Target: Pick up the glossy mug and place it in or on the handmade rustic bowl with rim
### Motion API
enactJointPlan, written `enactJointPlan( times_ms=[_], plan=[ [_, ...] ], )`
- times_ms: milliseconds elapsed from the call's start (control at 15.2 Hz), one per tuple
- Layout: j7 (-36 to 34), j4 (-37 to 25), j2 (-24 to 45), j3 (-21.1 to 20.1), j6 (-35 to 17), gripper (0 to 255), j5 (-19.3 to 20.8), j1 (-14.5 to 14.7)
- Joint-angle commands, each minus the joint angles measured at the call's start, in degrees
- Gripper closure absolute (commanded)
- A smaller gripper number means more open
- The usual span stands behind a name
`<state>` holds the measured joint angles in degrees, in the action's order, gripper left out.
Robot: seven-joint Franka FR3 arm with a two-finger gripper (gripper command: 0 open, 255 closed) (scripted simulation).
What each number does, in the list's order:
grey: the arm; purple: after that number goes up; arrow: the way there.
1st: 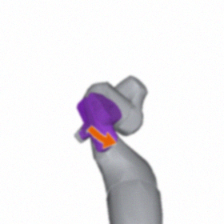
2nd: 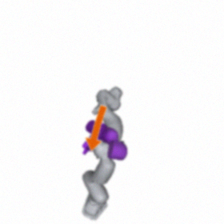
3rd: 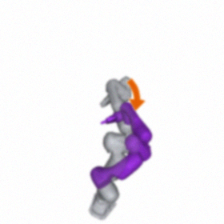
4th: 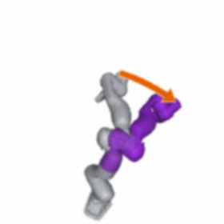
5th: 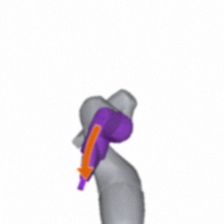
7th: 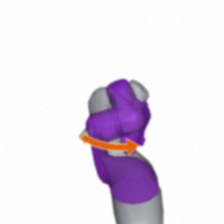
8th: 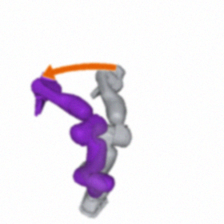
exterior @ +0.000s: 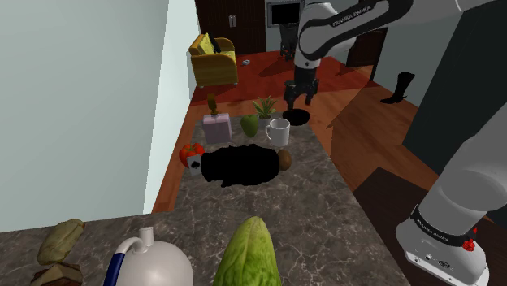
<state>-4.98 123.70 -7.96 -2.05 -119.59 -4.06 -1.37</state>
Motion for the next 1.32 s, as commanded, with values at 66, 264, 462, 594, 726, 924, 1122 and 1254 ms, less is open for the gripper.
enactJointPlan(
  times_ms=[66,264,462,594,726,924,1122,1254],
  plan=[
    [-0.2,-3.4,6.9,-0.2,-2.6,0,0.2,0.1],
    [-0.3,-7.4,13.6,-0.2,-4.2,0,0.6,0.1],
    [-0.3,-8.7,16.4,-0.2,-5.4,0,0.7,0.1],
    [-0.3,-8.0,17.1,-0.2,-6.8,0,0.7,0.2],
    [-0.3,-7.4,17.9,-0.2,-8.2,0,0.6,0.2],
    [-0.3,-6.7,19.0,-0.3,-10.0,0,0.6,0.3],
    [-0.3,-6.7,19.0,-0.3,-10.0,0,0.6,0.3],
    [-0.3,-6.7,19.0,-0.3,-10.0,0,0.6,0.3]
  ],
)
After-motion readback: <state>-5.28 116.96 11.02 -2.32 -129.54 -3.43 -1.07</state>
